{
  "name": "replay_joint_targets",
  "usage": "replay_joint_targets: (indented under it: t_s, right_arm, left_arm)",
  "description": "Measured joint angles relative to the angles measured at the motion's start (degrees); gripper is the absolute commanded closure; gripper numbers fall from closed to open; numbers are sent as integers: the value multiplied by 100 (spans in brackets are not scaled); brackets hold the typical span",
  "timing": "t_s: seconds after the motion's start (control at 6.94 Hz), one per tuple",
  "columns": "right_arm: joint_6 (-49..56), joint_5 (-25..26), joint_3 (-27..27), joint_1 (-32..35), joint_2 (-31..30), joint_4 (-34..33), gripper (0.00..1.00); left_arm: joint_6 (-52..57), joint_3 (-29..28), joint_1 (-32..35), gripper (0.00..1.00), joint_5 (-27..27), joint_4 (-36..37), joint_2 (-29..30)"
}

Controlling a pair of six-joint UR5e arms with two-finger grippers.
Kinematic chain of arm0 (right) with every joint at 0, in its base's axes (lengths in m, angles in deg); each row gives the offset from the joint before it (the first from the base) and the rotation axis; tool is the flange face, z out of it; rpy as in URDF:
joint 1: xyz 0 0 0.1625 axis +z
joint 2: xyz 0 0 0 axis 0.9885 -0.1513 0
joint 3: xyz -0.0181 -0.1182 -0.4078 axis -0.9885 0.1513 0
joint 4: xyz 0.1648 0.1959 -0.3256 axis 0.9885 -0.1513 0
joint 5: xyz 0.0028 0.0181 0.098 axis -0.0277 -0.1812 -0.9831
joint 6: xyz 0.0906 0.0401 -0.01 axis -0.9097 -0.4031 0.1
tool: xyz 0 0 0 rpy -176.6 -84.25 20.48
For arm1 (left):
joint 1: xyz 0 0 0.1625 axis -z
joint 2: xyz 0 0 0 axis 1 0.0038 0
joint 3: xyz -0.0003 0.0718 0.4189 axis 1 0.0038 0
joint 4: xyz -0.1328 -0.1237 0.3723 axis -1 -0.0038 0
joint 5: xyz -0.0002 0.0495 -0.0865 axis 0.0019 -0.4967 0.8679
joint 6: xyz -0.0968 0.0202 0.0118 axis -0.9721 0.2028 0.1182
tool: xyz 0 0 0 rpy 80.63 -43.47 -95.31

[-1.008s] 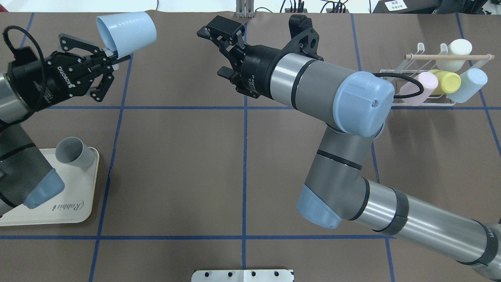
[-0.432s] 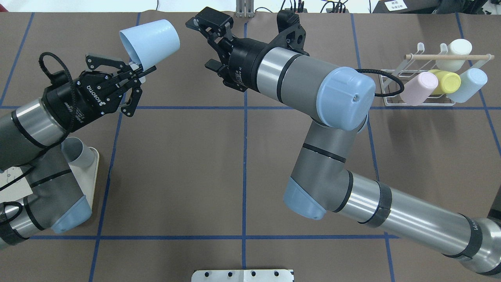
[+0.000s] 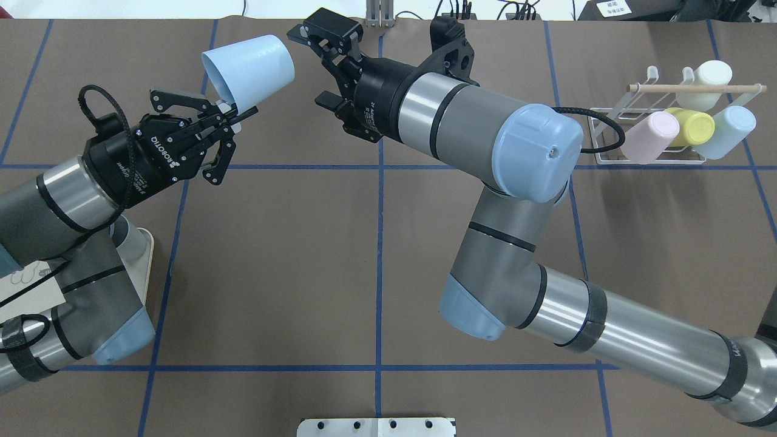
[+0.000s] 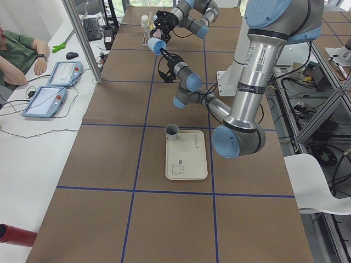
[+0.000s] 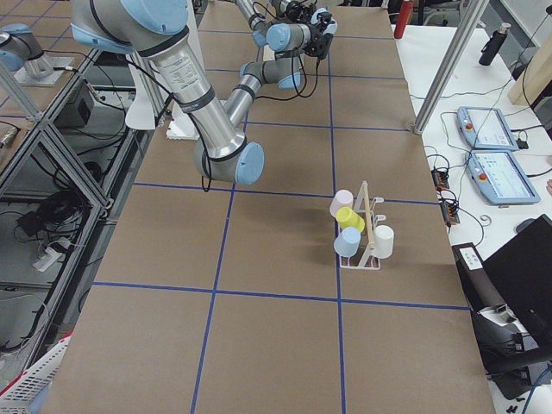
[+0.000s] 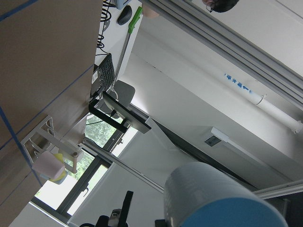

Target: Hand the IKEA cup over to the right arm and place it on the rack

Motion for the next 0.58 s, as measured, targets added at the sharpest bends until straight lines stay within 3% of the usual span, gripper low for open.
replay_joint_targets:
  t_s: [0.58]
  right_arm:
    - [-33,-3,13,-18,8,2,0]
  left_arm:
    - [14,-194,-118,100,-163,40,253]
